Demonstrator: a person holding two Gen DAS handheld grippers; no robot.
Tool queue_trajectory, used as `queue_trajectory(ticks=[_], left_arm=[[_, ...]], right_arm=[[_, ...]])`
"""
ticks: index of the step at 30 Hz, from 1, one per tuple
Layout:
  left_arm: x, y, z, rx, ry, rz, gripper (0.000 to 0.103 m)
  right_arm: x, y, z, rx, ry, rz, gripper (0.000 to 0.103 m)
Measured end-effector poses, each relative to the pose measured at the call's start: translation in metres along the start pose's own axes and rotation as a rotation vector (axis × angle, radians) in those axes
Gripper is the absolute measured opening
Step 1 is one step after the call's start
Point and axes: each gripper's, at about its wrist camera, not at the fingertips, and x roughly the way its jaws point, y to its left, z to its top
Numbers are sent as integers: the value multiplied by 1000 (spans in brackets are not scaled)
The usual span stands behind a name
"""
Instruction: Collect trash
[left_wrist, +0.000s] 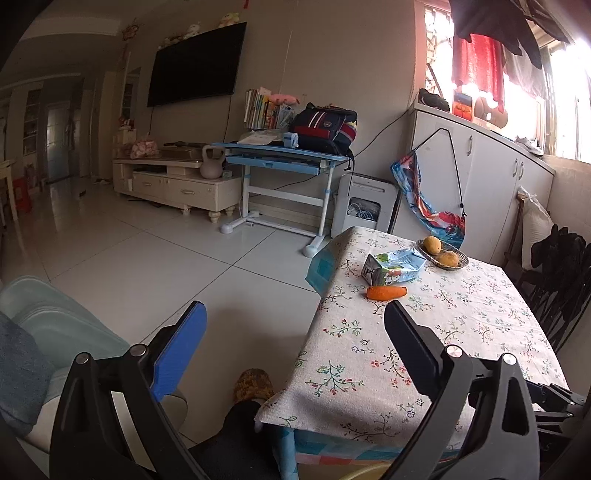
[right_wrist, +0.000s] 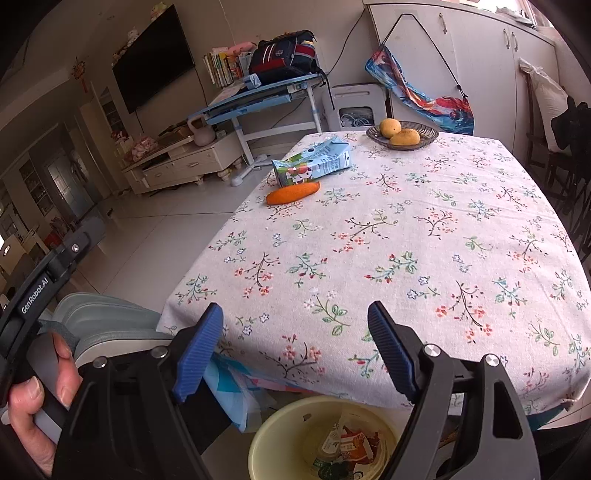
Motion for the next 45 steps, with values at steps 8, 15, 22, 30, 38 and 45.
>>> queue_trajectory(ticks=[8, 15, 22, 30, 38, 45], left_arm=[[4, 7, -2, -37, -8, -13, 94], [6, 13, -2, -82, -5, -19, 95], [6, 8, -4, -52, -11, -17, 95], [9, 13, -1, -66, -4, -20, 95], [27, 12, 8, -78, 33, -46, 95], [88, -27, 19, 27, 161, -182, 95]], right_arm=[[34, 6, 30, 58, -11, -14, 80], [70, 14, 56, 125, -15, -12, 80], [117, 21, 85, 175, 5, -10, 80], [172, 12, 107, 250, 59, -78, 68], [172, 14, 110, 73, 132, -128, 35], [136, -34, 98, -19, 195, -98, 19]])
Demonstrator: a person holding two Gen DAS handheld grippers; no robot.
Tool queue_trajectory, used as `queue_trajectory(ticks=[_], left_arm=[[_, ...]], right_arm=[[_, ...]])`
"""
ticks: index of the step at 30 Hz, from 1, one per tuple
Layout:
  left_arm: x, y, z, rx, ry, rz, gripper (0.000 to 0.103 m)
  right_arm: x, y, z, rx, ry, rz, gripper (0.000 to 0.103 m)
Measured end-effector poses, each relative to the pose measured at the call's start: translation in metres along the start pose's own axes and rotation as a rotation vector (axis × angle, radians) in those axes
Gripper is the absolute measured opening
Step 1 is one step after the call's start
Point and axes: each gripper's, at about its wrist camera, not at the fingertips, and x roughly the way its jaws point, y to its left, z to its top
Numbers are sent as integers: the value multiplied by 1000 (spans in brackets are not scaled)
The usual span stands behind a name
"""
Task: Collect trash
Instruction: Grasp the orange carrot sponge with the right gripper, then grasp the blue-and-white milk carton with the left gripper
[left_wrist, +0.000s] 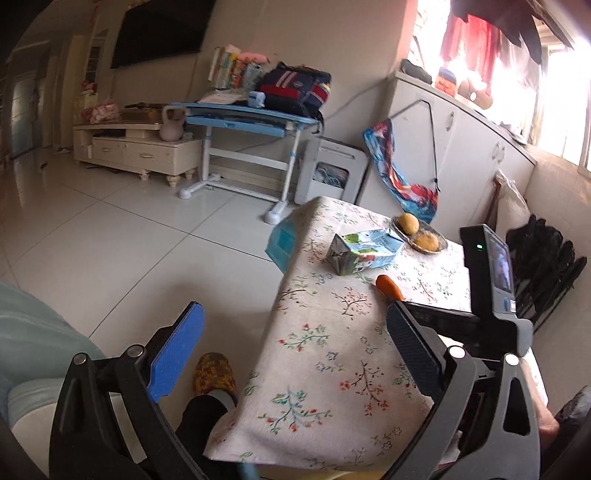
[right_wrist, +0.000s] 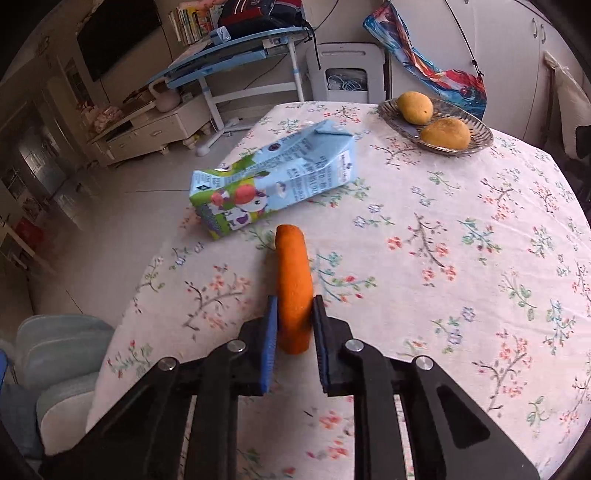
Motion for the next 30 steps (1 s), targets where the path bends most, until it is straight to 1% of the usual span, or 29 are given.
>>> queue_trajectory(ticks=[1, 3, 5, 6, 7, 9, 12, 13, 14, 16, 17, 20, 21, 22, 23, 25, 26, 27, 28, 30], left_arm=[[10, -10, 6, 45, 2, -28, 95], [28, -35, 20, 171, -32, -49, 95], [53, -60, 31, 308, -26, -88, 95], [69, -72, 37, 367, -17, -91, 95], [84, -84, 43, 421, 6, -98, 95], [118, -102, 52, 509, 44, -73, 95], [158, -122, 61, 585, 120, -92, 95], [169, -129, 62, 624, 134, -92, 95], [178, -136, 60, 672, 145, -87, 95], [197, -147, 57, 753, 170, -62, 95], [206, -151, 55, 773, 185, -57, 95], [226, -156, 53, 780, 239, -64, 95], [230, -156, 53, 774, 258, -72, 90], [234, -156, 53, 765, 276, -78, 81], [237, -156, 54, 761, 277, -66, 76], [238, -154, 57, 742, 283, -59, 47], [236, -153, 58, 723, 282, -60, 46], [233, -150, 61, 688, 295, -78, 45], [229, -147, 61, 655, 299, -91, 40], [216, -142, 59, 598, 302, -102, 35]], right_arm=[[-6, -11, -5, -6, 9, -2, 19], [-19, -31, -17, -19, 25, -11, 19], [-33, -49, -29, -27, 40, -16, 19], [-38, -56, -35, -29, 45, -19, 19], [-44, -64, -41, -27, 48, -17, 19], [-52, -76, -49, -10, 46, -9, 19], [-54, -87, -52, 41, 38, 28, 21], [-54, -88, -51, 51, 34, 38, 21], [-54, -88, -50, 54, 30, 44, 24], [-52, -86, -48, 60, 24, 62, 28], [-51, -86, -46, 64, 22, 66, 29], [-50, -89, -44, 75, 16, 80, 29], [-50, -89, -44, 79, 14, 85, 29], [-50, -92, -44, 81, 13, 88, 29], [-50, -92, -45, 81, 11, 88, 28], [-51, -93, -45, 79, 8, 85, 26], [-51, -93, -46, 79, 7, 82, 24], [-52, -94, -46, 83, 5, 81, 21], [-52, -96, -47, 90, 3, 84, 21], [-53, -99, -47, 109, 1, 95, 20]])
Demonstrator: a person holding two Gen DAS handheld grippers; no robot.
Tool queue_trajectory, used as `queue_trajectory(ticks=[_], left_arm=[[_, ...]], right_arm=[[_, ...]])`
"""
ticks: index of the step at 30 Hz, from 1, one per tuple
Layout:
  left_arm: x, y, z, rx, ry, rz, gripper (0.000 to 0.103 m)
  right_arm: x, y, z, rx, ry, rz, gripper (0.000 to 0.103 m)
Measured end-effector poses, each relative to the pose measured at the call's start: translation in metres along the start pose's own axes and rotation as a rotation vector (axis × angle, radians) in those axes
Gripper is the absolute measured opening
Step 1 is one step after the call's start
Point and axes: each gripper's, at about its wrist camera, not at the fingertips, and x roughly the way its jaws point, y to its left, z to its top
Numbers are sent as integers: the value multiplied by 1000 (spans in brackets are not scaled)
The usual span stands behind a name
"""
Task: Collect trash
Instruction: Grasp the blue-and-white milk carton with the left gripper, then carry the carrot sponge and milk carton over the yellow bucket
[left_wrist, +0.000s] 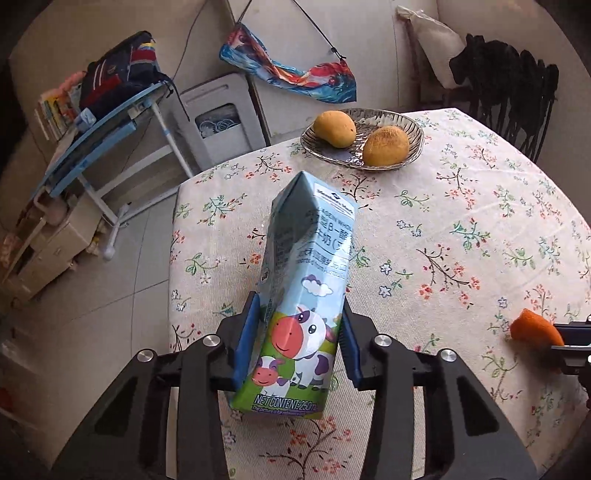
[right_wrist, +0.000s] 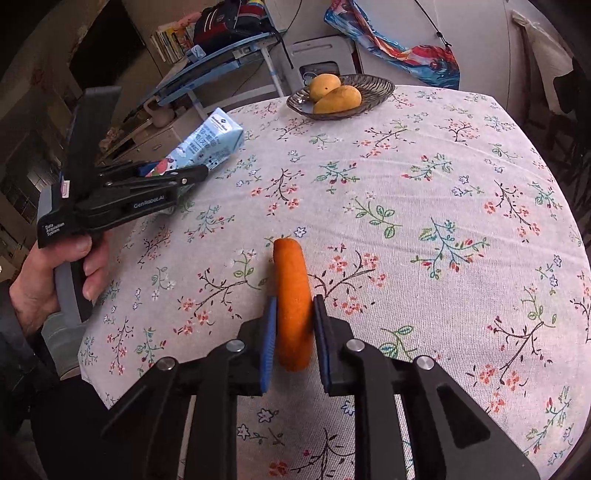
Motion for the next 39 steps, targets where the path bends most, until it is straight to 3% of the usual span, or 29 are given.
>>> queue_trajectory(ticks=[10, 18, 23, 28, 39], left_arm=[[-70, -9, -79, -234, -2, -133, 31], [-60, -14, -89, -244, 40, -61, 37], [-56, -9, -91, -277, 17, -35, 33], [-81, -14, -92, -283, -60, -19, 33], [-150, -39, -134, -339, -166, -3, 33]], right_arm=[[-12, -8, -10, 49, -8, 18, 19], [-11, -7, -13, 41, -4, 10, 19], [-10, -6, -13, 31, -11, 4, 19], [-16, -9, -13, 77, -36, 64, 18], [-50, 12, -43, 110, -114, 170, 18]])
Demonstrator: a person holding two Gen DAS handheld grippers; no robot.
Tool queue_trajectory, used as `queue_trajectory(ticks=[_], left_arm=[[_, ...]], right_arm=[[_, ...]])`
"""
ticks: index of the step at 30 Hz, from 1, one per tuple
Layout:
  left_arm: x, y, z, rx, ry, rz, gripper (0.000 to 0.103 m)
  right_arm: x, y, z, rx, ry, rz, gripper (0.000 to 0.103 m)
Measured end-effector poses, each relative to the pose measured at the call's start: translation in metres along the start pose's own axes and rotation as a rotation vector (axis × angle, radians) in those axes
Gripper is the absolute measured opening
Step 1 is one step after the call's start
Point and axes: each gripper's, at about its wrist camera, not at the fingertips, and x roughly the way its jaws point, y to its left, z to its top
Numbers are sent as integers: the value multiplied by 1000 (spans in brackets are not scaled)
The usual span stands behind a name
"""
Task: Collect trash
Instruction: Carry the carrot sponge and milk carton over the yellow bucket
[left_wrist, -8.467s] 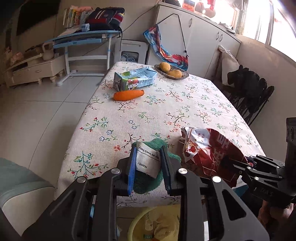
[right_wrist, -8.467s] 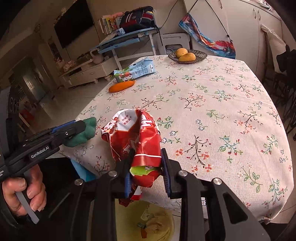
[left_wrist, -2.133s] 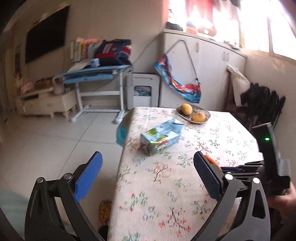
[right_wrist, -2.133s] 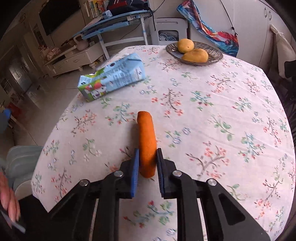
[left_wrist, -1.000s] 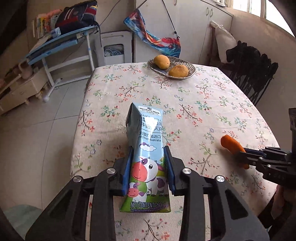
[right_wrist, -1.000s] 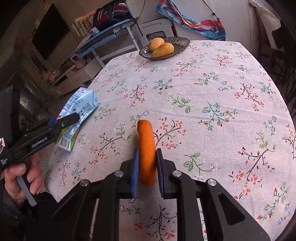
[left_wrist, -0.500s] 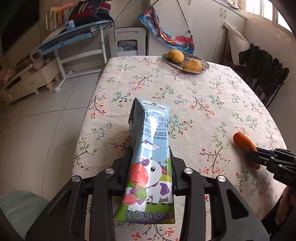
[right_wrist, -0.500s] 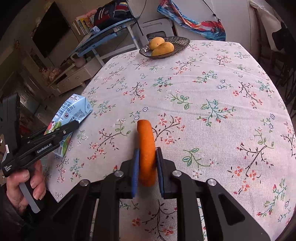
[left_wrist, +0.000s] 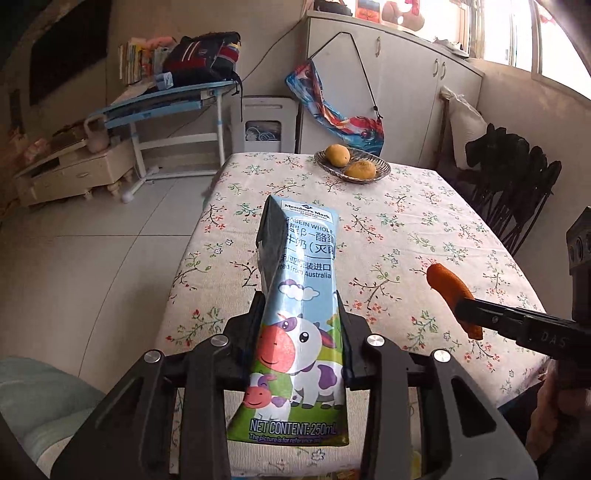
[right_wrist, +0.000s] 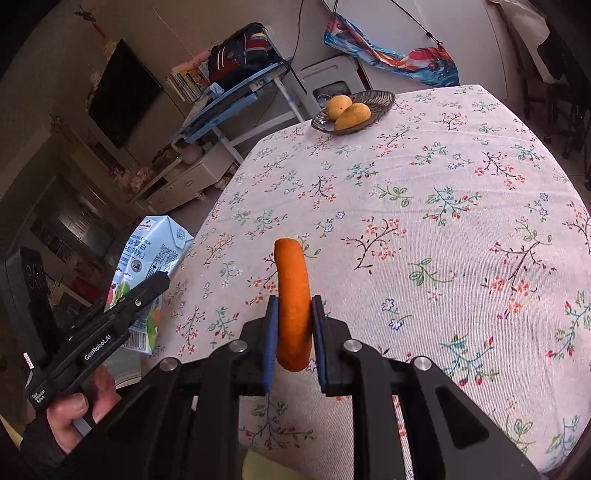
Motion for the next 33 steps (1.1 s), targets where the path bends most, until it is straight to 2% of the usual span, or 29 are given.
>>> queue_trajectory(ticks=[10, 19, 33], left_arm=[[-57, -6, -34, -13, -27, 10, 33], [-96, -18, -53, 6, -57, 20, 33], [-137, -31, -75, 32, -86, 22, 33]], right_arm=[[-33, 20, -34, -23, -39, 46, 18], [-45, 29, -61, -47, -16, 51, 18], [-57, 34, -90, -61, 13, 41, 18]])
